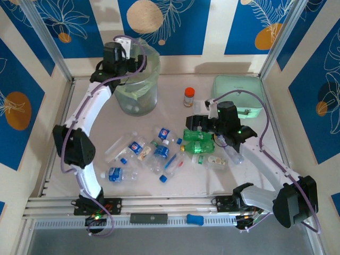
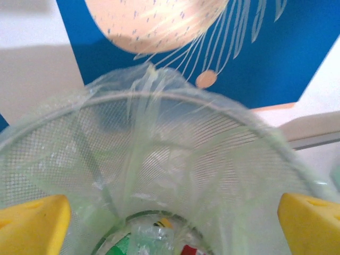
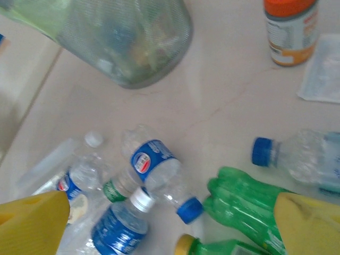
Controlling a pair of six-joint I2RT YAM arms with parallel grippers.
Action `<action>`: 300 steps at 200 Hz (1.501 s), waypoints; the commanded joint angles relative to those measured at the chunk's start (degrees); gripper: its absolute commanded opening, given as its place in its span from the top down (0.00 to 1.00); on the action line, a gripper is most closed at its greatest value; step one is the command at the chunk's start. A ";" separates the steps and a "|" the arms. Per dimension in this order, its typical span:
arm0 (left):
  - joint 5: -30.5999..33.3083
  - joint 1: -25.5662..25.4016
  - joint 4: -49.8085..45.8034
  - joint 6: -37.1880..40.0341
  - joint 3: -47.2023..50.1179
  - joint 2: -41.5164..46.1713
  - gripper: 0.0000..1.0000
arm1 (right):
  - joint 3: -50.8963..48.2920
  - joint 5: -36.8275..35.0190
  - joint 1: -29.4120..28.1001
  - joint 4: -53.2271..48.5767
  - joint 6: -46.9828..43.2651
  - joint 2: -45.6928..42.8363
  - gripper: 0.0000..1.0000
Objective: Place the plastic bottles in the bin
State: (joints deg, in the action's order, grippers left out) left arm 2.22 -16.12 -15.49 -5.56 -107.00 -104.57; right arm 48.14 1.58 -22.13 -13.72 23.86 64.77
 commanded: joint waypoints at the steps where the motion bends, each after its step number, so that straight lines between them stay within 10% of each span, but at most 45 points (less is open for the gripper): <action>1: -6.30 0.30 1.87 -4.10 4.32 8.67 0.01 | 4.38 -4.02 1.06 -8.46 -3.66 1.61 0.01; 82: -18.74 -2.79 20.58 -17.48 39.96 29.07 0.01 | 17.16 -23.62 4.54 -33.70 -9.97 12.31 0.01; 153: -18.67 -8.85 28.38 -24.93 58.22 31.75 0.01 | 13.31 -18.97 12.81 -38.76 -5.70 13.42 0.09; 300: -23.00 -11.48 34.05 -31.01 58.40 22.04 0.01 | 10.72 -18.32 15.69 -34.48 -2.23 29.39 0.23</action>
State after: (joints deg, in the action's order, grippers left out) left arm -19.33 -27.14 17.43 -36.18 -46.98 -82.37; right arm 59.22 -16.29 -6.52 -48.58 20.47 91.94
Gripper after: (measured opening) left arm 0.994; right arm 0.778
